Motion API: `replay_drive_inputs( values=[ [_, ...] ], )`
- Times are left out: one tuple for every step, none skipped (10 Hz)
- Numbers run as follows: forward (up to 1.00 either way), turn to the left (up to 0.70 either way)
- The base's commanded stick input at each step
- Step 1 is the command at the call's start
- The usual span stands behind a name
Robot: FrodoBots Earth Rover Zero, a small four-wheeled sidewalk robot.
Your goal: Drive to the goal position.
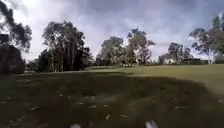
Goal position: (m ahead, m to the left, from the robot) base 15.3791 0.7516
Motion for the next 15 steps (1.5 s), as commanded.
replay_drive_inputs(
  values=[
    [0.70,0.00],
    [0.70,0.00],
    [0.70,0.00],
    [0.70,0.00],
    [0.70,0.00],
    [0.70,-0.01],
    [0.70,-0.31],
    [0.70,-0.34],
    [0.70,-0.35],
    [0.70,-0.35],
    [0.70,-0.18],
    [0.70,-0.03],
    [0.70,0.00],
    [0.70,0.00],
    [0.70,0.00]
  ],
)
